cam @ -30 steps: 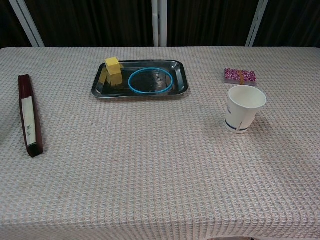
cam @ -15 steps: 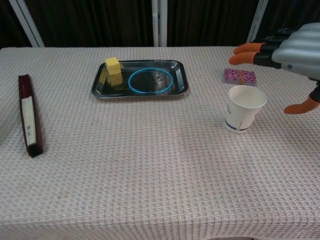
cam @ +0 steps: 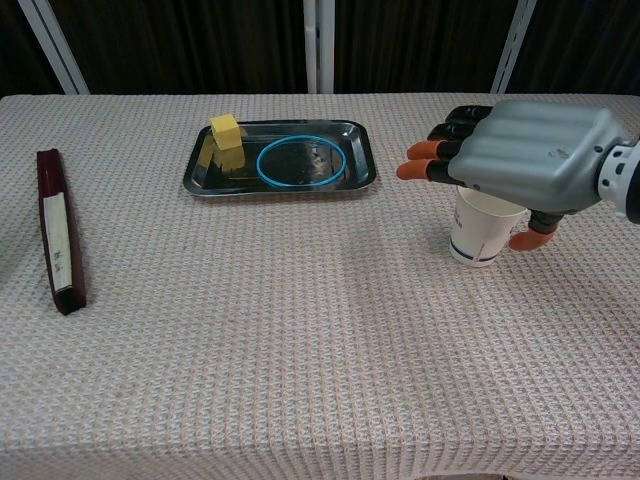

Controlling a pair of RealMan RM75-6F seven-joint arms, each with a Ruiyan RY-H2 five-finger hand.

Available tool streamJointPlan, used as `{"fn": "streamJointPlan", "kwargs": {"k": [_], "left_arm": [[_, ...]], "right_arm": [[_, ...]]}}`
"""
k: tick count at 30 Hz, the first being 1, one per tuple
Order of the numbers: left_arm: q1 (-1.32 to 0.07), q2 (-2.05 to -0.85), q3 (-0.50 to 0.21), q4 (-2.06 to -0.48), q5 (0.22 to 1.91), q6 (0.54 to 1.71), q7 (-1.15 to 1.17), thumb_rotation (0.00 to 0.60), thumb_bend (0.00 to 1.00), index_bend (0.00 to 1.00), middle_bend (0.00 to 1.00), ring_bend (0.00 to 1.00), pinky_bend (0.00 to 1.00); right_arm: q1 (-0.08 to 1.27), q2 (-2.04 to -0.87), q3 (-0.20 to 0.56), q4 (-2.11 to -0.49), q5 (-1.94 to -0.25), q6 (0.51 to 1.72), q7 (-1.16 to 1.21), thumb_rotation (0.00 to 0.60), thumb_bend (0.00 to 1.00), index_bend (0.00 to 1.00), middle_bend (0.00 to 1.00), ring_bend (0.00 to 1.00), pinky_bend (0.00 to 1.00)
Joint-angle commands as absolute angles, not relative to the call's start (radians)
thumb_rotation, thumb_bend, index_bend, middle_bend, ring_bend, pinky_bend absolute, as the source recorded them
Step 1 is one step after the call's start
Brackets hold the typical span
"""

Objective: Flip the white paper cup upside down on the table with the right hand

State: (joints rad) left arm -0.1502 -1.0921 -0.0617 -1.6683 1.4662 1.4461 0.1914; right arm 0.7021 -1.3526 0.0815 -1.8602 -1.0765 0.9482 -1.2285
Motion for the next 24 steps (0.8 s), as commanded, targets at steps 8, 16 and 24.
{"fn": "streamJointPlan", "kwargs": {"k": [8,16,24], "left_arm": [[-0.151,-1.090,-0.060,-1.673,1.462,1.440,0.191,0.600,0.09,0.07,0.01,0.00,0.04],[-0.153,-1.088,-0.059,-1.673,1.458,1.432,0.181,0.600,0.09,0.07,0.01,0.00,0.04],[-0.154,-1.086,-0.058,-1.671,1.456,1.427,0.172,0.600,0.09,0.07,0.01,0.00,0.04]], "right_arm": [[0.742,-1.398,0.034,-1.828,-1.005,1.027,-1.305,0.600,0.13,0.07,0.18,0.00,0.00],[0.753,-1.416,0.008,-1.800,-1.028,1.063,-1.283,0.600,0.15,0.29,0.36,0.00,0.00],[0.756,-1.403,-0.001,-1.801,-1.064,1.089,-1.228,0.600,0.17,0.47,0.45,0.04,0.00]]}}
